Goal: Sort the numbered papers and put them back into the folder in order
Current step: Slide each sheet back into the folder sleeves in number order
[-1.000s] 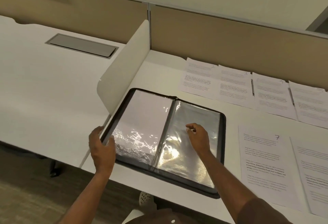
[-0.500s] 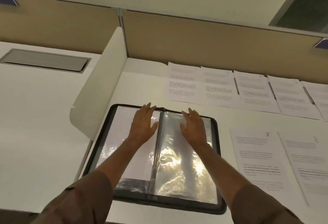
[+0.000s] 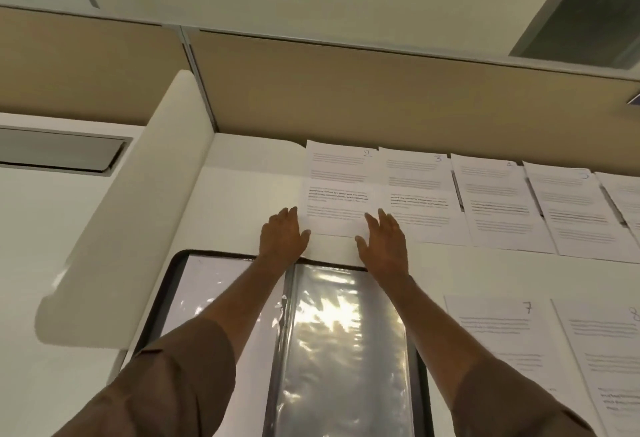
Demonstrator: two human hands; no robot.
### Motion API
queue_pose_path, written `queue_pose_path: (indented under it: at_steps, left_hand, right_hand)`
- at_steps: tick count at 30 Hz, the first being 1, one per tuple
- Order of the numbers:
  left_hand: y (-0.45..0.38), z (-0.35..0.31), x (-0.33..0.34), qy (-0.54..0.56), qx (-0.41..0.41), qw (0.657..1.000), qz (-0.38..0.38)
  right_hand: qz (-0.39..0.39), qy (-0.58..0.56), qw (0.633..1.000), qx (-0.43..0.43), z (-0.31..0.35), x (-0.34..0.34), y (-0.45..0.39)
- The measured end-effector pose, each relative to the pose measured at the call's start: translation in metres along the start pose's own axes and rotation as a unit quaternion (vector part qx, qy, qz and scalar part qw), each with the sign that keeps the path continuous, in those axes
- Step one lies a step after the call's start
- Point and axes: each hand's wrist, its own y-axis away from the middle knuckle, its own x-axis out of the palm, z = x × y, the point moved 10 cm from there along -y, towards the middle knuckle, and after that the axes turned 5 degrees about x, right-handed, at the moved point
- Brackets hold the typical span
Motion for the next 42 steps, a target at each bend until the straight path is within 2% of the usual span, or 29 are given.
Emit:
queue_pose_path:
  at_steps: [4,8,18,22,26,29,33,35,38,42]
  left_hand:
    - [-0.036,0.003,-0.006,0.096,-0.062,0.993,-0.028]
    - [-0.066,0.004,-0.014,0.135,-0.101,0.984,-0.057]
    - [-0.098,0.006,-0.001,0.267,-0.217,0.938,-0.048]
    - [-0.105,0.013,0.02,0.337,-0.224,0.913,-0.038]
    - [-0.104,0.007,0.018,0.378,-0.209,0.899,-0.074]
    - [-0.103,0.005,0.016,0.432,-0.177,0.879,-0.097]
    - [-0.089,0.003,0.006,0.453,-0.104,0.878,-0.113]
    - [-0.081,0.006,0.002,0.487,-0.076,0.863,-0.114]
    - [-0.069,0.011,-0.005,0.526,-0.055,0.842,-0.103]
    - [-0.057,0.018,-0.015,0.557,-0.036,0.825,-0.091]
  right_hand:
    - [0.001,0.001,0.999,0.033,-0.009,0.005,-0.041]
    - [0.0,0.0,0.999,0.044,-0.009,0.011,-0.073]
    - [-0.024,0.003,0.999,0.043,-0.005,0.02,-0.086]
    - [-0.034,-0.009,0.998,0.045,-0.007,0.017,-0.087]
    - [-0.027,-0.031,0.998,0.053,-0.009,0.021,-0.086]
    - [-0.038,-0.114,0.99,0.068,-0.013,0.02,-0.084]
    - [-0.061,-0.272,0.953,0.116,-0.028,0.013,-0.081]
    - [-0.053,-0.331,0.931,0.145,-0.036,0.011,-0.081]
    - [-0.012,-0.446,0.875,0.191,-0.044,0.013,-0.084]
    - [0.023,-0.583,0.781,0.223,-0.047,0.018,-0.082]
